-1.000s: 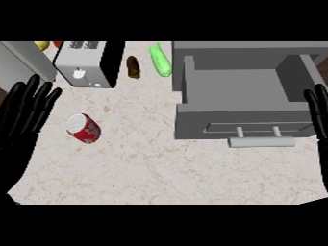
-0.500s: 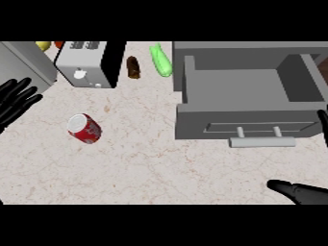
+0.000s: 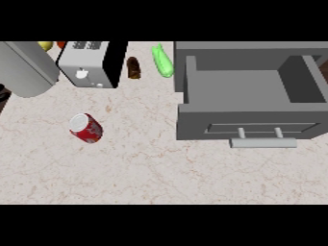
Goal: Pick up the can, place it into the drawer and close the drawer
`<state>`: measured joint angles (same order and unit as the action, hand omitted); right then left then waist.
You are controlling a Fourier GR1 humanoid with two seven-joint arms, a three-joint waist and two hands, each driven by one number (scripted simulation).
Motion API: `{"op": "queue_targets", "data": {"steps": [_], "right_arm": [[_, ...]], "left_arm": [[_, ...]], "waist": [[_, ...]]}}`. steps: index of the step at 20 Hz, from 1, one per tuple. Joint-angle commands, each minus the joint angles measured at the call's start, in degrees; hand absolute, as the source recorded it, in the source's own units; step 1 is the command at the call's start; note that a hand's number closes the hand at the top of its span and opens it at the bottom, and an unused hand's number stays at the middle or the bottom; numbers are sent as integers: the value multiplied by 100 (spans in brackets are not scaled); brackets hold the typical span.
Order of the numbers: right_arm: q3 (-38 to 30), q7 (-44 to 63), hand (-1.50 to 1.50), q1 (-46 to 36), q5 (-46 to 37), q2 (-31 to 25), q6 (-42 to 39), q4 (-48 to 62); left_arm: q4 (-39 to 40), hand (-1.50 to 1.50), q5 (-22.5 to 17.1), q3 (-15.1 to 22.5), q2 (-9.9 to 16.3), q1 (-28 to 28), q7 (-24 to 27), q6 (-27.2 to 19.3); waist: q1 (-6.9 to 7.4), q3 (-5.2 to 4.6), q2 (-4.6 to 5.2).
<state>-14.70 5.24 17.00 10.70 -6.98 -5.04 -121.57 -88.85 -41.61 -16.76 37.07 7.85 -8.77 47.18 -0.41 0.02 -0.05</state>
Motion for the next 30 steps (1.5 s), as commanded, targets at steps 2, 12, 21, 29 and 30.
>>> {"op": "queue_targets", "data": {"steps": [2, 12, 21, 29, 30], "right_arm": [[-399, 463, -150, 8, 479, -224, -196, -379], [-584, -376, -150, 739, 587, 110, -929, -157], [-1197, 224, -150, 416, 1121, -130, -1046, -313], [-1711, -53, -150, 848, 1278, -37, -1669, -120], [-1570, -377, -150, 801, 973, 226, -1668, 47]], "left_arm": [[292, -150, -752, -219, 298, 135, -524, -117], [688, -150, -1428, 307, -7, 605, -1408, -759], [1133, -150, -1313, 302, -241, 731, -1701, -615], [1362, -150, 59, 582, -1054, 803, -983, -678], [1210, -150, 249, 717, -1210, 756, -966, -827]], "waist": [[11, -1, -2], [-35, 0, 0], [2, -3, 5], [-13, -3, 5], [-4, -2, 4]]}}
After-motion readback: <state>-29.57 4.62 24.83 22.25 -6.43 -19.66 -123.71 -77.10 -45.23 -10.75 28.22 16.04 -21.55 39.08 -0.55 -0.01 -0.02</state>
